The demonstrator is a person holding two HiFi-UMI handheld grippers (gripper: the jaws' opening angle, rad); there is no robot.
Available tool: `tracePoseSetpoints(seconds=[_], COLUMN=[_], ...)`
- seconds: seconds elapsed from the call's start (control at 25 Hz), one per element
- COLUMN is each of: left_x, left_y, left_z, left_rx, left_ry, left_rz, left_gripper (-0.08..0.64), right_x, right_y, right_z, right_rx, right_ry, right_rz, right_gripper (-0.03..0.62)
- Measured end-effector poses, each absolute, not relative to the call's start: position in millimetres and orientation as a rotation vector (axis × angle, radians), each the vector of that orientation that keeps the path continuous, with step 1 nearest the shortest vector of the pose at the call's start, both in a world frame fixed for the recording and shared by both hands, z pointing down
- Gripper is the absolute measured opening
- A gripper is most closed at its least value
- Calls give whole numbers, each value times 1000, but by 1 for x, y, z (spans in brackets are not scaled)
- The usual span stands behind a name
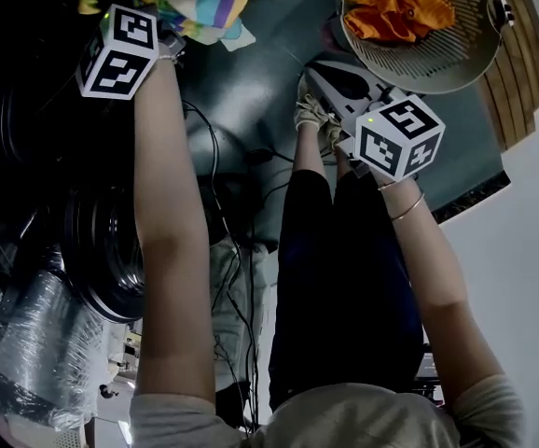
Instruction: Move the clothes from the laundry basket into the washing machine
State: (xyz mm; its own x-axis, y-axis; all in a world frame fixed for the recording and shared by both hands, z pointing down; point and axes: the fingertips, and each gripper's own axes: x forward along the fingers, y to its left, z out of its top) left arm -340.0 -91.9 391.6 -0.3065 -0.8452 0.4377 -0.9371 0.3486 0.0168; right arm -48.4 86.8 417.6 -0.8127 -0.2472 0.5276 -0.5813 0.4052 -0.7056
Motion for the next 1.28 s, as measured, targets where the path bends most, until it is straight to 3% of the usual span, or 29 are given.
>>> tracePoseSetpoints(seconds=[0.2,0.4,0.52,0.72,1.0,1.28], left_x=[-359,-348,-342,-316,-253,-249], left_y=[-103,-92,-76,-37,14,5], left_z=[382,425,415,402,469,525], left_rx=[1538,1425,1421,1442,1364,1272], left_ry=[-2347,-2156,-2145,-2129,-1957,-1869], left_rz=[317,270,245,265,371,454], left_gripper=[49,237,291,302,302,279], right_x=[-52,-58,-60,-58,-57,-54], right_y=[91,94,96,97,92,91], right_z=[419,417,413,407,411,417], right_rx=[717,715,710,712,722,716], right_ry=[-2319,-2318,-2319,-2326,-2332,-2329], right_rz=[1380,1383,1388,1383,1333,1334], right_gripper=[9,9,9,9,9,9])
